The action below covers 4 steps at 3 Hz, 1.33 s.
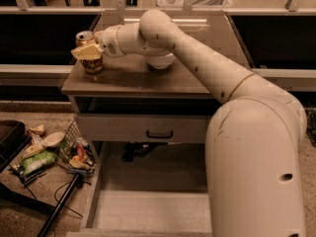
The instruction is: Place orange can into middle drawer
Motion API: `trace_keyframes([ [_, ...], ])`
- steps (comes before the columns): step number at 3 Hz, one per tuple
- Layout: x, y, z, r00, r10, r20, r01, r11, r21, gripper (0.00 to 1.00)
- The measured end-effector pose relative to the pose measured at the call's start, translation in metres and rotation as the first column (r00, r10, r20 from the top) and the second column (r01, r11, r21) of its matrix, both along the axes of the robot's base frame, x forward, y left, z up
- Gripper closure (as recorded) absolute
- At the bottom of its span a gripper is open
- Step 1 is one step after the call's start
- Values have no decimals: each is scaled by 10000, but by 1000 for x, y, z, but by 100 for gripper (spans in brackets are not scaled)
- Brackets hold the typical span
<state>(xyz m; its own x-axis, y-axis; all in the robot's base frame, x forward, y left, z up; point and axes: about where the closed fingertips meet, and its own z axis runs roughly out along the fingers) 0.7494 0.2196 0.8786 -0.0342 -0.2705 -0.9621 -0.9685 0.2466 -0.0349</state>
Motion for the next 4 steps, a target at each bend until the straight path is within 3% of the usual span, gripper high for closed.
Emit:
trace_keyframes([
  [1,0,0,1,10000,0,0,0,10000,0,95],
  [2,0,0,1,10000,0,0,0,10000,0,100],
  [4,0,0,1,10000,0,0,0,10000,0,100],
])
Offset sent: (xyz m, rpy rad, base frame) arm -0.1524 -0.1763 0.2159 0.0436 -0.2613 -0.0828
